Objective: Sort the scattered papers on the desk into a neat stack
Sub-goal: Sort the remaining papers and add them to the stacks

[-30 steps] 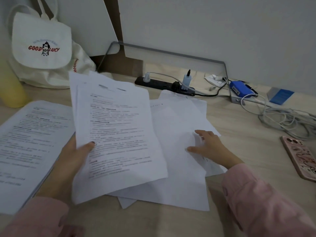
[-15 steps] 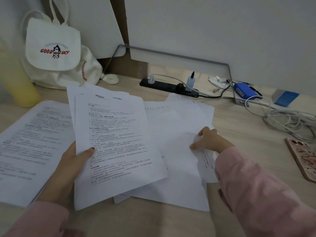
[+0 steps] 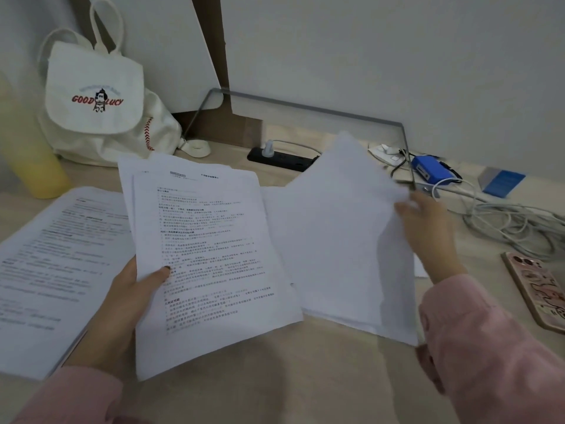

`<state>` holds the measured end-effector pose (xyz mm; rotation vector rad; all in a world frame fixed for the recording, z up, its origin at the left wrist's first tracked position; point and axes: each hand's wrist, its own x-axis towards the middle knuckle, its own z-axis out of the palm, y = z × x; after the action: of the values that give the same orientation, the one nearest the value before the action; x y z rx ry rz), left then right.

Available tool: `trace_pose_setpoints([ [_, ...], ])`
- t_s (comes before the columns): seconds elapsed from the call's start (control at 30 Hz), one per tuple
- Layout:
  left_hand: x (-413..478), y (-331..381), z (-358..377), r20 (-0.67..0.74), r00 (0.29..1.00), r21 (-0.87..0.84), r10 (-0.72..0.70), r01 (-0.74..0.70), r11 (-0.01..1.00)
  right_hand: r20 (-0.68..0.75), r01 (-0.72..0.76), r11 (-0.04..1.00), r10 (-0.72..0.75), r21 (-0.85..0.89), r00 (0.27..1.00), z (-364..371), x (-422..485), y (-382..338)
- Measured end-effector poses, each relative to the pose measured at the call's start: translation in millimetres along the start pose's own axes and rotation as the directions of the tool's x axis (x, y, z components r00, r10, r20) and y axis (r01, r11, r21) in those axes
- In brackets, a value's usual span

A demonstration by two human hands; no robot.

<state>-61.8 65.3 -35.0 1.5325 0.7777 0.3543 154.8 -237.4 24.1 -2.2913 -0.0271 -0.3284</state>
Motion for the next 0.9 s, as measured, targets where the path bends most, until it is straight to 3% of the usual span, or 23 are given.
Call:
trace_pose_setpoints([
  [0.07, -2, 3, 5, 0.02, 1.0, -0.002, 0.011, -0.011, 1.0, -0.231, 0.147, 0.988, -0.133, 0.045, 0.964, -23, -3, -16],
  [0.13, -4, 6, 10, 0.041, 0.999, -0.038, 0.009, -0.007, 0.999, -0.423, 0.342, 0.929, -0.256, 0.14, 0.869, -41, -12, -35],
  [0.23, -4, 6, 16, 0.072, 0.997, -0.051, -0.016, 0.02, 0.998, -0.528, 0.56, 0.822, -0.433, 0.101, 0.731, -51, -30, -52],
  [0.33, 0, 1, 17, 0.1, 0.994, -0.043, -0.042, 0.047, 0.998, -0.365, 0.667, 0.744, -0.632, -0.039, 0.684, -35, -52, -49],
  [0.43, 2, -4, 16, 0.113, 0.991, -0.049, -0.078, 0.084, 0.995, -0.037, 0.738, 0.675, -0.737, 0.017, 0.675, -4, -74, -25],
  [0.53, 3, -9, 15, 0.108, 0.991, -0.037, -0.085, 0.089, 0.995, 0.237, 0.759, 0.651, -0.74, 0.014, 0.63, 23, -92, 8],
  [0.63, 3, -14, 15, 0.075, 0.987, -0.024, -0.141, 0.143, 0.989, 0.448, 0.735, 0.677, -0.648, -0.031, 0.616, 38, -105, 31],
  [0.73, 5, -20, 17, 0.06, 0.983, -0.017, -0.173, 0.174, 0.985, 0.589, 0.64, 0.768, -0.515, -0.003, 0.622, 38, -110, 38],
  [0.9, 6, -22, 20, 0.05, 0.989, 0.035, -0.142, 0.14, 0.99, 0.582, 0.604, 0.797, -0.478, -0.029, 0.659, 36, -103, 42],
])
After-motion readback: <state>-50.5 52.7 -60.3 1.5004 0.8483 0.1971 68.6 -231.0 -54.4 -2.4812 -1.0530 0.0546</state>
